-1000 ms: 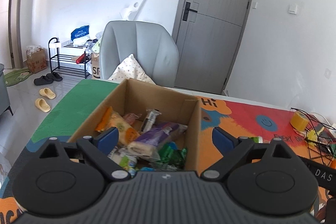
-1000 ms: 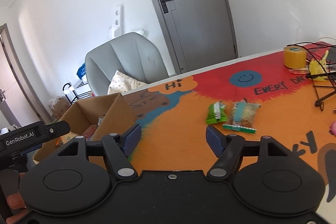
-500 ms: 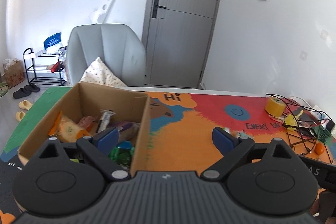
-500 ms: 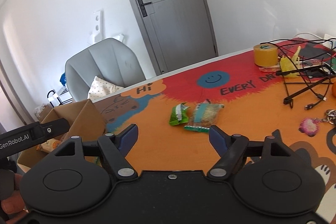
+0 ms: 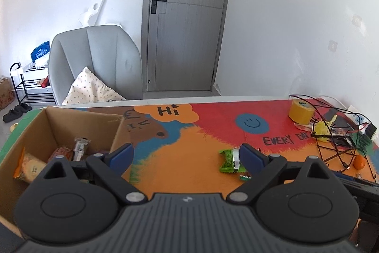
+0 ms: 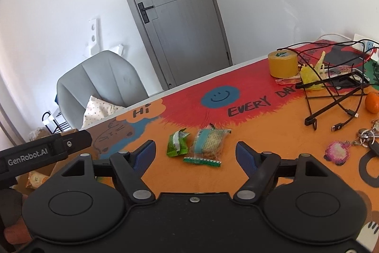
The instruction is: Organize snacks
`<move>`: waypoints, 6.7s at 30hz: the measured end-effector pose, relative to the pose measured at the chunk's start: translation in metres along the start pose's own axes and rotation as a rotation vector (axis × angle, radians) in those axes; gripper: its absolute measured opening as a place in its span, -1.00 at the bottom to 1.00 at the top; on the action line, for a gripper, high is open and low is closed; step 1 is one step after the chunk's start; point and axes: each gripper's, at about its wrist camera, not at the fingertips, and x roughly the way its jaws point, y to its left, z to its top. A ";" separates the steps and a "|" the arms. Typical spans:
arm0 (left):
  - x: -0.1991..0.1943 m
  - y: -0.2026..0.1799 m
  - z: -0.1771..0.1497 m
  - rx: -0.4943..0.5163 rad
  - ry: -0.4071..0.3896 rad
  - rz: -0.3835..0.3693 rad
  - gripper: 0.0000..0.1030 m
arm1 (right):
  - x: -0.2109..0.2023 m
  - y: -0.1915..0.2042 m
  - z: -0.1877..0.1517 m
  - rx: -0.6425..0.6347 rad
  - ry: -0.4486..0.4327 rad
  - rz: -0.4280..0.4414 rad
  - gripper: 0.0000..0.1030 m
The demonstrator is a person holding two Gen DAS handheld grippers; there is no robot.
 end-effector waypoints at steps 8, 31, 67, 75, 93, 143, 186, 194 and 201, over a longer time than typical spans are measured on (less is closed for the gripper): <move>0.028 -0.013 0.001 -0.006 0.015 -0.001 0.83 | 0.021 -0.013 0.008 0.025 0.006 -0.036 0.46; 0.124 -0.037 -0.014 -0.080 0.128 -0.028 0.34 | 0.091 -0.043 0.003 0.104 0.102 -0.046 0.22; 0.147 -0.026 -0.020 -0.171 0.163 -0.046 -0.52 | 0.107 -0.036 0.004 0.107 0.098 -0.075 0.15; 0.132 -0.002 -0.017 -0.211 0.119 0.008 -0.52 | 0.117 -0.011 0.004 0.059 0.109 -0.065 0.15; 0.105 0.015 -0.027 -0.227 0.109 0.044 -0.52 | 0.114 0.006 -0.007 -0.029 0.123 -0.165 -0.05; -0.068 0.148 0.010 -0.210 -0.074 0.160 -0.52 | 0.006 0.138 0.011 -0.147 -0.081 0.239 -0.05; -0.069 0.240 -0.018 -0.378 -0.042 0.162 0.08 | 0.047 0.210 0.006 -0.186 0.011 0.273 0.44; -0.072 0.235 -0.018 -0.374 -0.045 0.155 0.28 | 0.038 0.196 0.005 -0.170 0.008 0.240 0.45; -0.078 0.220 -0.019 -0.342 -0.047 0.158 0.56 | 0.024 0.182 0.000 -0.161 0.008 0.223 0.55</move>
